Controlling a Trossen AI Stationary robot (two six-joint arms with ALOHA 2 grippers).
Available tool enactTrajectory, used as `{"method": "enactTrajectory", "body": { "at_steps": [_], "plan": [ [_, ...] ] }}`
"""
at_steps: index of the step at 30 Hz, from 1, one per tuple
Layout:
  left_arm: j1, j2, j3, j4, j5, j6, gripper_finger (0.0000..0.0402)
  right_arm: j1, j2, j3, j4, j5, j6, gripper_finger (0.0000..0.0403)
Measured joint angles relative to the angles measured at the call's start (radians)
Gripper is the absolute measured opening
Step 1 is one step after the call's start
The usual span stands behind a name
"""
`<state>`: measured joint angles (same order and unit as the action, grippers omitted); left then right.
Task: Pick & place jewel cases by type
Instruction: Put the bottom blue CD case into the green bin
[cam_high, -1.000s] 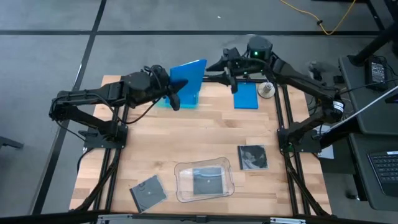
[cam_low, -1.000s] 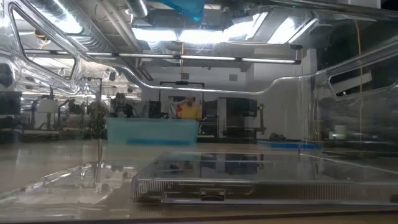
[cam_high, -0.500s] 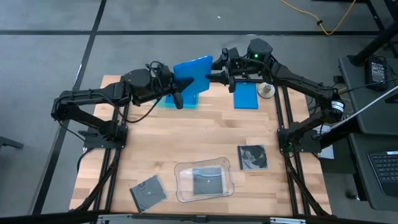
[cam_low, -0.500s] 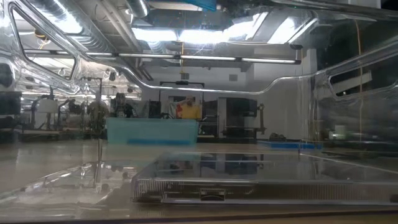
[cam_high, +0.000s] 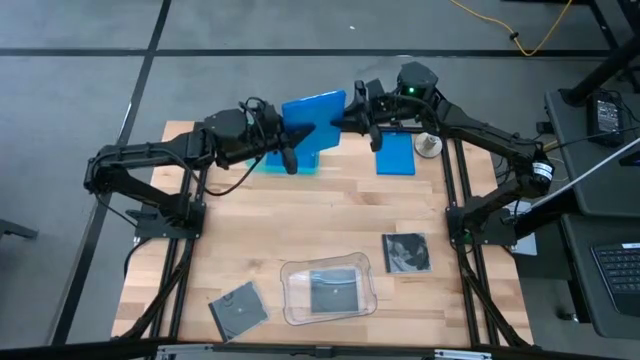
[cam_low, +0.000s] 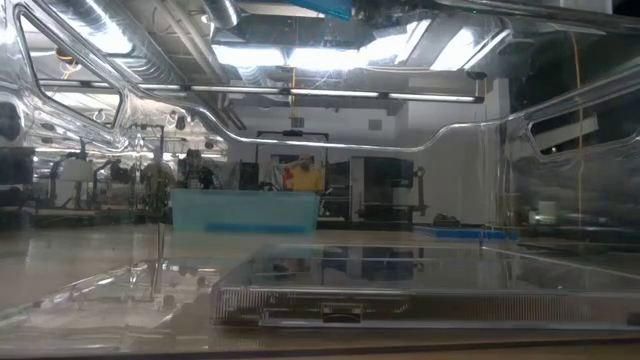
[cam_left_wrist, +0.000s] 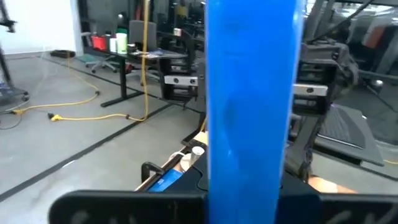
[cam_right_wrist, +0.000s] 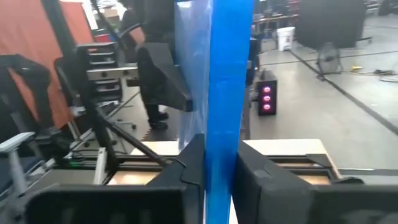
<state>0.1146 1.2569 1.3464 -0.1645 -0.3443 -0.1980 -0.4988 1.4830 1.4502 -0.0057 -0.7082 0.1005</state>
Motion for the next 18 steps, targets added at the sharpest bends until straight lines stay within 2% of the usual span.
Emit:
{"method": "enactTrajectory", "body": {
  "at_steps": [8,15,18],
  "plan": [
    [0.001,-0.044,0.0,-0.055,0.126,0.072,0.0055,0.002,-0.003,0.0,0.002,-0.041,0.058,0.0048],
    [-0.001,-0.205,0.0,-0.27,0.13,0.013,0.0098,-0.019,-0.04,0.001,-0.017,-0.038,0.112,0.0048],
    [-0.005,-0.269,0.0,-0.351,0.129,-0.045,0.0111,-0.05,-0.036,0.051,-0.133,-0.038,0.142,0.0048]
  ]
}}
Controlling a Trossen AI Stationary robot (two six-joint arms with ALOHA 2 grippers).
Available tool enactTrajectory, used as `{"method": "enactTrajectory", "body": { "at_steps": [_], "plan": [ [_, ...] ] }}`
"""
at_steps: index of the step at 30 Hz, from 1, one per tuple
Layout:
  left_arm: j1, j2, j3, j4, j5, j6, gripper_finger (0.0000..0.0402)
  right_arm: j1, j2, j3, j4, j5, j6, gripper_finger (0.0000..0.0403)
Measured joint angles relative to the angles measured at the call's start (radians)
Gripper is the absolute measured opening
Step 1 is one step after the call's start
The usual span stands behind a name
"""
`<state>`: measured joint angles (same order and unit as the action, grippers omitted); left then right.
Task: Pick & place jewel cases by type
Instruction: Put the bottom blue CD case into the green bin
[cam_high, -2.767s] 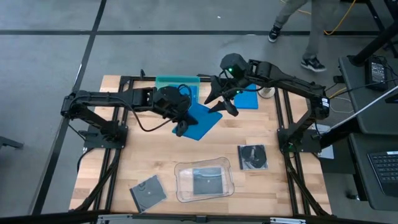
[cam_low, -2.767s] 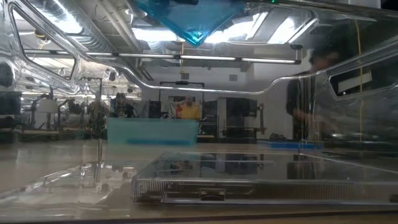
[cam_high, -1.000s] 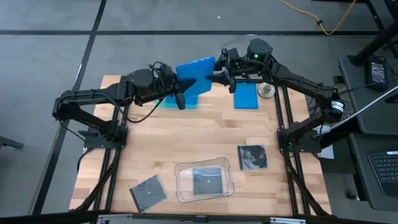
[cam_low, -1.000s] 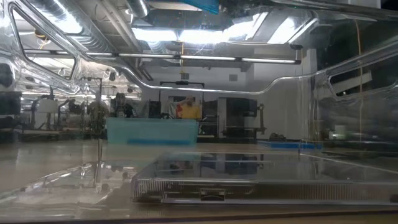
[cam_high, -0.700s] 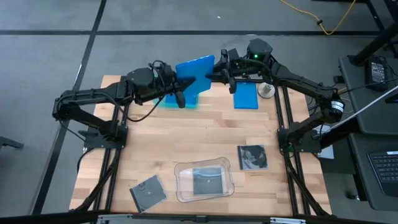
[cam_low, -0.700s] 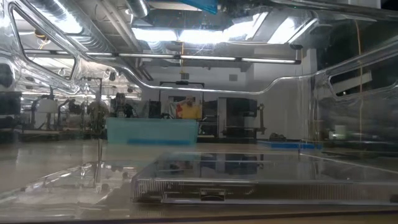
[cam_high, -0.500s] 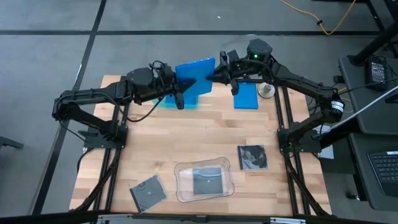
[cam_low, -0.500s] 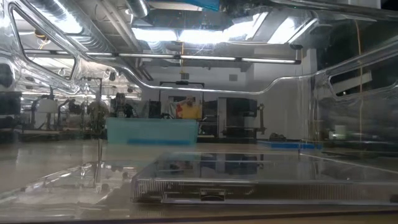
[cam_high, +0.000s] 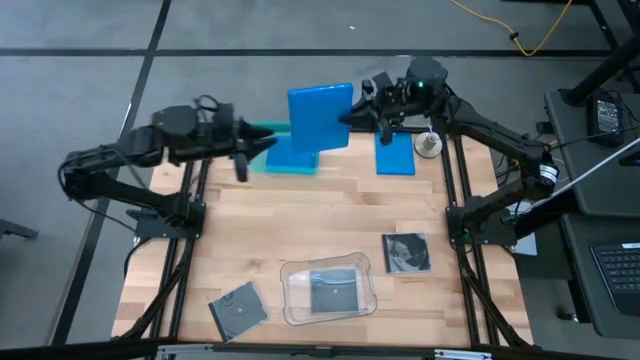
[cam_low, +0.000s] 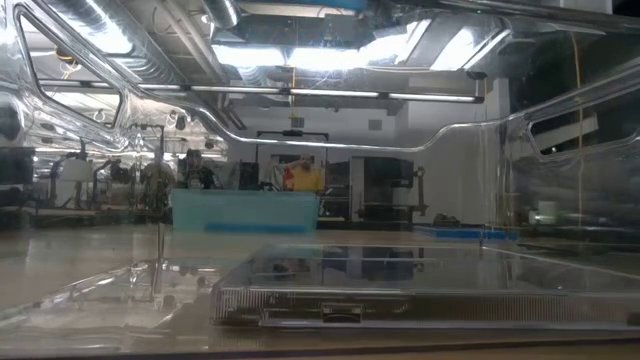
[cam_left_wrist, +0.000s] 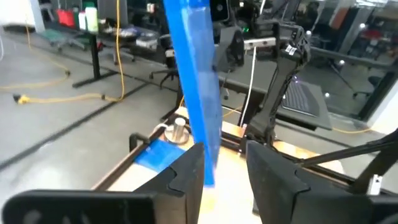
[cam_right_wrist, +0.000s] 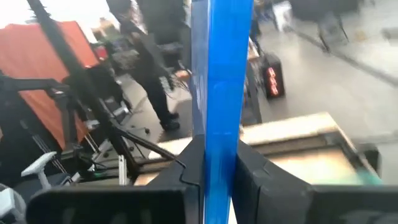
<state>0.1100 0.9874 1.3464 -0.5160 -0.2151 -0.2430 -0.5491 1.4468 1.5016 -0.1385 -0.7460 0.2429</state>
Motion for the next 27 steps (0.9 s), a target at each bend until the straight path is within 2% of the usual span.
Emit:
{"method": "enactTrajectory", "body": {
  "at_steps": [3,6,12,16,21,27],
  "plan": [
    [-0.015,-0.04,0.0,-0.057,-0.006,-0.025,0.0117,-0.036,0.04,0.112,-0.172,0.0,-0.051,0.0048],
    [-0.03,-0.056,0.0,-0.079,-0.012,-0.025,0.0118,-0.073,0.125,0.279,-0.364,-0.008,-0.12,0.0048],
    [-0.051,-0.052,0.0,-0.091,-0.017,0.021,0.0117,-0.147,0.364,0.661,-0.719,-0.113,-0.244,0.0048],
    [-0.051,-0.045,0.0,-0.095,-0.009,0.039,0.012,-0.18,0.54,0.858,-0.884,-0.12,-0.294,0.0048],
    [-0.051,-0.044,0.0,-0.117,-0.022,0.059,0.0118,-0.201,0.634,0.767,-0.835,-0.139,-0.276,0.0049],
    [-0.049,-0.044,0.0,-0.191,-0.089,0.071,0.0114,-0.178,0.781,0.757,-0.851,-0.123,-0.323,0.0049]
  ]
}}
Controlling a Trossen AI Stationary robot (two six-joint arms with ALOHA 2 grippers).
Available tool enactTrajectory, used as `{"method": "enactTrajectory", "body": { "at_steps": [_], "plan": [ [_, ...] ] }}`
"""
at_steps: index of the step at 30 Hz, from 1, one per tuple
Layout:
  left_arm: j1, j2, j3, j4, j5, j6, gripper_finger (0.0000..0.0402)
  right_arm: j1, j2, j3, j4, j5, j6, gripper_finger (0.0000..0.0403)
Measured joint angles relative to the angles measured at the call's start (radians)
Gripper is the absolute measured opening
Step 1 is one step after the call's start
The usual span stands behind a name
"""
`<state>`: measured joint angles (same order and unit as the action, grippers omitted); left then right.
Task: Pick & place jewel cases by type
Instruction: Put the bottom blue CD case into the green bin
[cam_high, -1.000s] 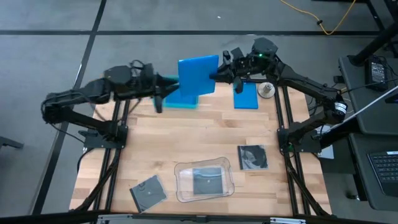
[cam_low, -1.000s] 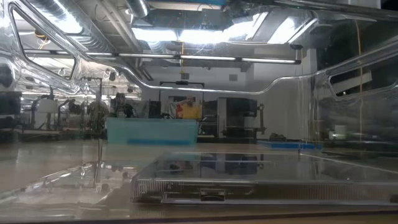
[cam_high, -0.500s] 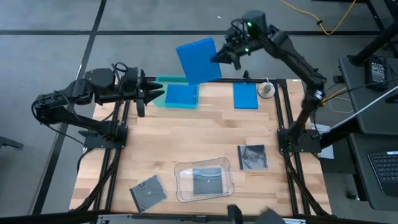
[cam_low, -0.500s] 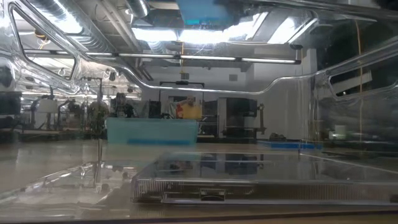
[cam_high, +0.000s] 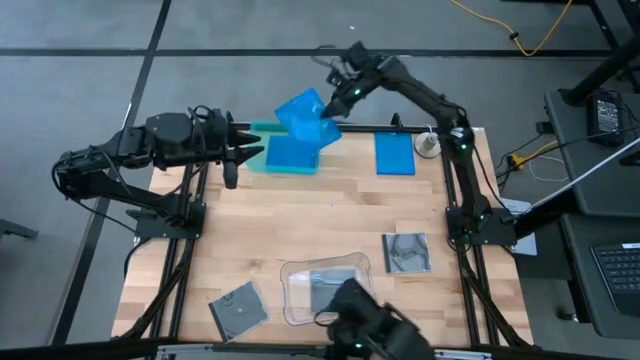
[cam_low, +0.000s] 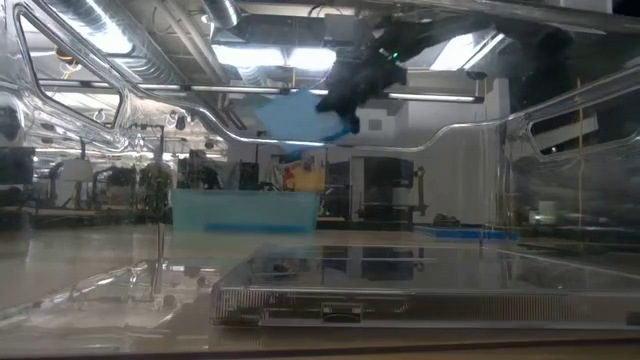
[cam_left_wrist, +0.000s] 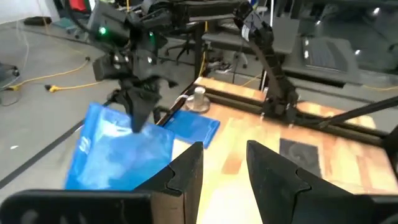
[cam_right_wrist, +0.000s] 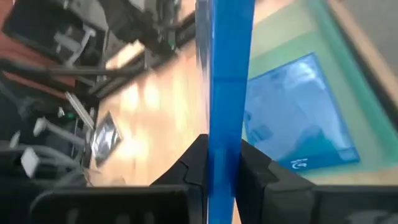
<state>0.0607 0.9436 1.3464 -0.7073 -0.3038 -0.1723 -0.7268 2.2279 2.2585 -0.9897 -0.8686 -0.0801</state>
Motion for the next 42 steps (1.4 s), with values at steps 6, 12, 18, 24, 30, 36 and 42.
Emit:
{"method": "enactTrajectory", "body": {
  "at_steps": [6,12,18,24,30,36,42],
  "plan": [
    [0.0,0.001,0.0,-0.008,-0.047,-0.021,0.0117,0.047,0.073,0.001,0.02,0.112,-0.087,0.0049],
    [0.0,0.003,0.0,-0.008,-0.074,-0.026,0.0118,0.077,0.084,0.001,0.039,0.279,-0.16,0.0049],
    [0.0,0.011,0.0,-0.008,-0.106,-0.044,0.0118,0.084,0.084,0.002,0.022,0.299,-0.19,0.0049],
    [0.0,0.023,0.0,-0.008,-0.108,-0.05,0.0118,0.09,0.084,0.002,-0.006,0.3,-0.193,0.0049],
    [0.001,0.049,-0.002,-0.105,-0.24,-0.119,0.0118,0.121,0.055,0.092,-0.063,0.308,-0.227,0.0049],
    [0.056,0.073,-0.05,-0.091,-0.293,-0.131,0.0121,0.146,-0.06,0.098,-0.01,0.332,-0.237,0.0049],
    [0.152,0.074,-0.105,-0.025,-0.231,-0.09,0.0154,0.143,-0.141,0.1,0.017,0.357,-0.212,0.0049]
  ]
}}
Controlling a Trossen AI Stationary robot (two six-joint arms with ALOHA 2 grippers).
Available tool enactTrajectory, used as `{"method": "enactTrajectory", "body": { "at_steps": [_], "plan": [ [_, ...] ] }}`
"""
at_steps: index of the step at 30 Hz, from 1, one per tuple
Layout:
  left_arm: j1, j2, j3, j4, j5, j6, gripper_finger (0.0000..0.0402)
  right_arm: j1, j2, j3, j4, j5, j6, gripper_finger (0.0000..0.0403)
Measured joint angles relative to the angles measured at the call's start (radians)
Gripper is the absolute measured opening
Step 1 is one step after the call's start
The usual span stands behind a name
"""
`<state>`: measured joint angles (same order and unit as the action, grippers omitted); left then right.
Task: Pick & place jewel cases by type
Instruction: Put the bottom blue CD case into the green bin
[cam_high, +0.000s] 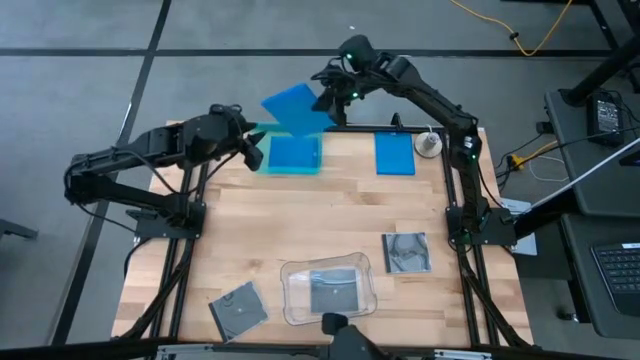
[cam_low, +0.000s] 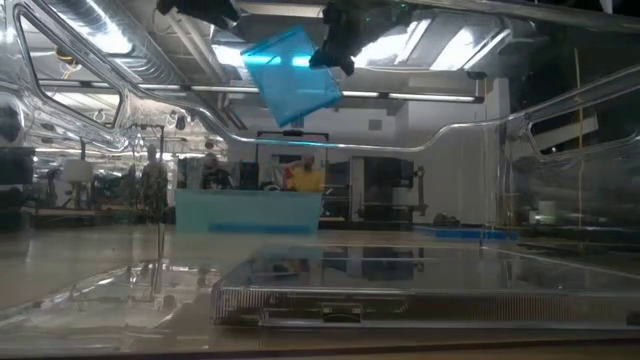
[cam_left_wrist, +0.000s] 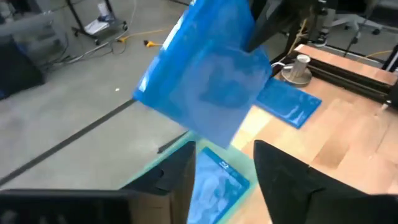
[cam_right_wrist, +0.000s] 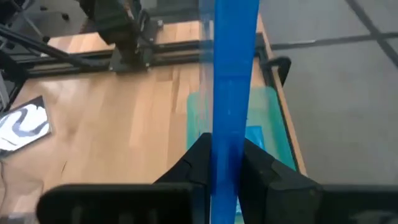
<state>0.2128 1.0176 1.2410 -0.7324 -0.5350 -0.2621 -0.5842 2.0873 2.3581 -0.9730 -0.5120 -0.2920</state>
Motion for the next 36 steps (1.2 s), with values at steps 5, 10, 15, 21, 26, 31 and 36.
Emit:
{"method": "enactTrajectory", "body": {
  "at_steps": [5,10,15,21,26,31,36],
  "plan": [
    [0.045,-0.001,-0.002,0.108,0.052,0.115,0.0201,0.008,-0.003,-0.002,-0.084,0.022,-0.033,0.0049],
    [0.09,0.001,-0.002,0.129,0.15,0.213,0.0235,0.05,0.003,-0.003,-0.154,0.034,-0.089,0.0049],
    [0.139,0.037,-0.002,0.123,0.323,0.197,0.0244,0.098,0.003,-0.003,-0.164,0.046,-0.136,0.0049],
    [0.152,0.111,-0.002,0.122,0.393,0.195,0.0244,0.13,0.003,-0.003,-0.167,0.051,-0.16,0.0049],
    [0.16,0.159,-0.002,0.122,0.448,0.168,0.0234,0.13,0.003,-0.003,-0.18,0.051,-0.16,0.0049],
    [0.177,0.178,-0.002,0.123,0.457,0.143,0.0169,0.129,0.003,-0.003,-0.186,0.051,-0.159,0.0049],
    [0.184,0.172,-0.002,0.122,0.458,0.136,0.0069,0.13,0.003,-0.003,-0.189,0.095,-0.16,0.0051]
  ]
}}
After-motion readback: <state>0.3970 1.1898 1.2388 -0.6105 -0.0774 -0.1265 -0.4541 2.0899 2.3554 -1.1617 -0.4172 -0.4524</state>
